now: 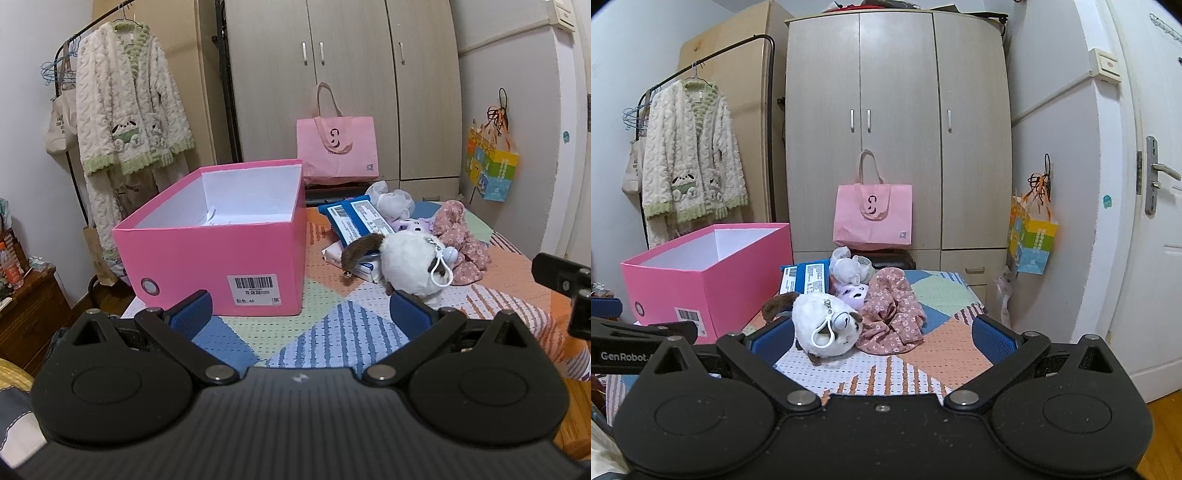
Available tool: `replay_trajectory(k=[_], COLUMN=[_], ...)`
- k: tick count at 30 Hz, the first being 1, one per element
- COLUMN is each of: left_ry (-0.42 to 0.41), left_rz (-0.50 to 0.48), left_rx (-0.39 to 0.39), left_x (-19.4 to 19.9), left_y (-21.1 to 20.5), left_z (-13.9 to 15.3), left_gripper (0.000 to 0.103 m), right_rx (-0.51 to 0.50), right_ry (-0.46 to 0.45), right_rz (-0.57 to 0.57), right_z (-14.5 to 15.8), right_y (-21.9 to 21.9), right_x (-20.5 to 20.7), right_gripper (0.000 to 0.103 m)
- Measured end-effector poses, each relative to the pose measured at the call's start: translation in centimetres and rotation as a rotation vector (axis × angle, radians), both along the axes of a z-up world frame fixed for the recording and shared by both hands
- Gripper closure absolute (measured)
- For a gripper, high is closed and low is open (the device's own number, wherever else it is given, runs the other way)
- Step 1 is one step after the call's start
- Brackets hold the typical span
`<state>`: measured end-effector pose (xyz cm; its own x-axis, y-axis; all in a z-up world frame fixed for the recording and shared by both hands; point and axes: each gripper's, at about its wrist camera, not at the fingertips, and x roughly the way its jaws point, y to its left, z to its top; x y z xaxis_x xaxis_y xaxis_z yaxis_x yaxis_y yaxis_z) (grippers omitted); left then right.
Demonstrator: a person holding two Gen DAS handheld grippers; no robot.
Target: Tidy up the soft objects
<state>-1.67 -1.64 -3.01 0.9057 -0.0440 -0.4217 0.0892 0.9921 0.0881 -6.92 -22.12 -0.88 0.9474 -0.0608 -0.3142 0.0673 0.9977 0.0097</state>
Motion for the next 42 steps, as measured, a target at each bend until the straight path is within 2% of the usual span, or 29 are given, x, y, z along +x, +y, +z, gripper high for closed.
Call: replay_trajectory(k=[18, 21, 25, 28, 35, 42], left_ry=[0.000, -0.009, -0.036, -0.034, -0.058, 0.026], left_rz=[0.002, 0.015, 0.031, -0.011, -0.107, -0.243], left_rx=[-0.004, -0.050, -0.034, -0.062, -0.081, -0.173], left_x=[-0.1, 0.0, 0.3, 0.7, 1.6, 4.5], left_y=[0.0, 0.7, 1.3, 1.7, 0.6, -0.8], left_z=[0.2, 0.6, 1.7, 2.6, 3.7, 2.6], left_gripper=[0.000, 0.000, 0.000, 0.000, 0.000, 0.000], right_rx=[-0.015, -0.019, 0.016, 0.048, -0.016, 0.017], right_ry=[0.004, -0.001, -0.020, -0.027, -0.087, -0.053], right_rz=[-0.012, -0.016, 0.016, 0.026, 0.109, 0.223], right_z=[0.3, 0.6, 1.4, 1.6, 1.1, -1.5], right_y=[-0.3, -0.4, -0.9, -1.2, -0.6, -0.9], right_x=[-0.3, -0.5, -0.5, 0.0, 1.3, 4.8], right_gripper=[0.000, 0.000, 0.000, 0.000, 0.000, 0.000])
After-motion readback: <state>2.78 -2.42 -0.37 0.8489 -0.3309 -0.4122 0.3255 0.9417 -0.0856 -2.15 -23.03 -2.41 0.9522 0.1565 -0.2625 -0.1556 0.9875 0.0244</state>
